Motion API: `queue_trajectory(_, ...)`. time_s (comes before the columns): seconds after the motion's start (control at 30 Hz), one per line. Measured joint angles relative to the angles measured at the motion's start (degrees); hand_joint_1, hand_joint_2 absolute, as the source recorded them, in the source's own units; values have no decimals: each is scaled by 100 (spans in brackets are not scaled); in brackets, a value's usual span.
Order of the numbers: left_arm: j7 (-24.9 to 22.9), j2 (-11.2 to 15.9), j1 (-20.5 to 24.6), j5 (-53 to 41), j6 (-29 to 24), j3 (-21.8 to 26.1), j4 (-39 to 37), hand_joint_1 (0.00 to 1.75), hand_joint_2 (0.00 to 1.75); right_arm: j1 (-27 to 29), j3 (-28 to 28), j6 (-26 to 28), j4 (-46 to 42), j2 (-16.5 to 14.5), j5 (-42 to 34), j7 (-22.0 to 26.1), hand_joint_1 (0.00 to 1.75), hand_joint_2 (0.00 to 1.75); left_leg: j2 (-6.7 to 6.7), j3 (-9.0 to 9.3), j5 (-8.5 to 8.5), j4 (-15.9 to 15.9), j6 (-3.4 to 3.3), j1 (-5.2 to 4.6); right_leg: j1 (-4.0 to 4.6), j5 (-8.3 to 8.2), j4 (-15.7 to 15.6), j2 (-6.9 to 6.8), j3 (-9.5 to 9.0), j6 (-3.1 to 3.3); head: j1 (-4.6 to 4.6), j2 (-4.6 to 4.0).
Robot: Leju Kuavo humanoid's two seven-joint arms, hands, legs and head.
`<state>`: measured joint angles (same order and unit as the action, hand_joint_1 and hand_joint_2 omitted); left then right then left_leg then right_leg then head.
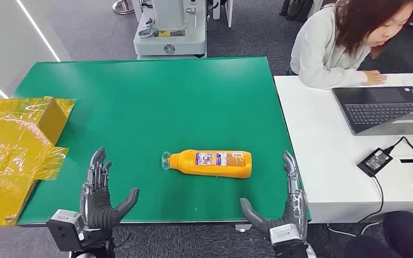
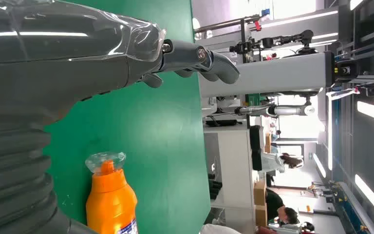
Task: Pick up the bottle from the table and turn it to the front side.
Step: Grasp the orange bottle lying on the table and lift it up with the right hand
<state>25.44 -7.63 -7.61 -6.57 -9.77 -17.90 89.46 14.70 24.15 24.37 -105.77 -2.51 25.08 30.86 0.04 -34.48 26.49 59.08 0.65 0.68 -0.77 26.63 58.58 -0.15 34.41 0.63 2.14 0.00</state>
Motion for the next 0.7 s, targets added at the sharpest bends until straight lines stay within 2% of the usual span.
queue_trajectory(0.47,-17,-96,12,-51,99,0,0,0,175,14,-30,4,-97,0,117,7,0,175,1,0,0,0,0,0,0,0,-1,1,1,0,0,0)
queue_trajectory(0.7,-17,-100,7,-31,-17,0,-5,0,175,24,-160,-37,-96,4,-79,136,0,175,0,1,0,0,0,0,0,0,-1,0,1,0,0,0)
